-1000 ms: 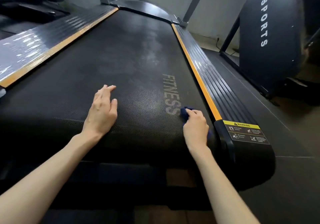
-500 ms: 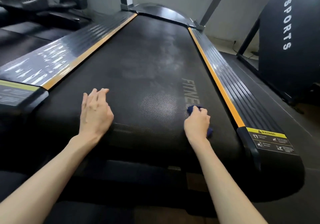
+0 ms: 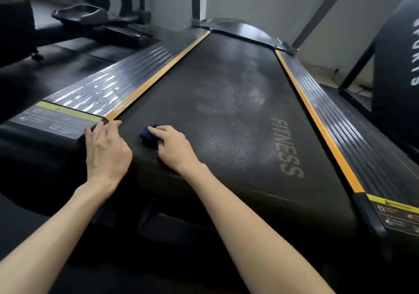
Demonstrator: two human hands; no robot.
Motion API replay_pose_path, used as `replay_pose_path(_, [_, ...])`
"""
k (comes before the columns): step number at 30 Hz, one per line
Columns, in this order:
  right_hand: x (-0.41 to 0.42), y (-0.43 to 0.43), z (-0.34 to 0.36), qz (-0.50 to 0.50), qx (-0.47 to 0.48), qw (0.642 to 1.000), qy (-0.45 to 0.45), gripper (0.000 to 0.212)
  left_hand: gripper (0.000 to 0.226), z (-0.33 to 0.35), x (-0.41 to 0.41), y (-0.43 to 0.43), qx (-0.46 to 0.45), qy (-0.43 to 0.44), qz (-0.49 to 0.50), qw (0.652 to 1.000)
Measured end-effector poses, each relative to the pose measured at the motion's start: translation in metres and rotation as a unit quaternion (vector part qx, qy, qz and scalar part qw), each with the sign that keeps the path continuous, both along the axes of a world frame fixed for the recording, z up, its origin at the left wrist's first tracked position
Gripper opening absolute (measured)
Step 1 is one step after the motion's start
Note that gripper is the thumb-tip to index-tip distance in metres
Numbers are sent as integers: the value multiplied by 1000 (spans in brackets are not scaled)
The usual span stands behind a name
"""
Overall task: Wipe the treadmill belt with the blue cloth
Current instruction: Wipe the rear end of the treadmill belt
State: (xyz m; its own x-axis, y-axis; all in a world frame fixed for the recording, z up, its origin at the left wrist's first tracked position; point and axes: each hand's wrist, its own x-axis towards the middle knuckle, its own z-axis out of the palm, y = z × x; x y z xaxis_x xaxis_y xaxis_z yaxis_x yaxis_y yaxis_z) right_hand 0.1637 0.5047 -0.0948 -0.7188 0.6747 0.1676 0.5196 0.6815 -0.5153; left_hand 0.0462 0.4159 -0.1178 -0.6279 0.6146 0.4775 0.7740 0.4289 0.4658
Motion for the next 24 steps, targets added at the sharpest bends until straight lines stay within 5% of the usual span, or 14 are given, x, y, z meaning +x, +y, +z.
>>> replay_pose_path(4, [133, 37, -6, -193, 47, 980, 24, 47, 44, -2, 18, 10, 7, -26, -33, 999])
replay_pose_path(7, [241, 65, 5, -371, 45, 927, -24, 45, 45, -7, 24, 11, -1, -40, -41, 998])
replay_pose_path(10, [259, 71, 14, -479, 7, 876, -59, 40, 45, -10, 27, 11, -4, -36, -49, 998])
replay_pose_path(12, [216, 62, 11, -443, 35, 896, -24, 37, 44, -8, 34, 16, 2, -41, -57, 998])
replay_pose_path(15, [130, 34, -1, -193, 64, 979, 15, 39, 43, -4, 49, 28, 17, -51, -79, 995])
replay_pose_path(18, [120, 24, -1, -56, 49, 997, 13, 40, 43, 3, 66, 42, 32, -63, -108, 992])
replay_pose_path(21, [200, 44, -1, -191, 69, 979, 18, 41, 42, 8, 77, 50, 49, -73, -125, 988])
replay_pose_path(24, [283, 49, 7, -372, 64, 925, -46, 42, 43, 7, 79, 50, 52, -59, -133, 988])
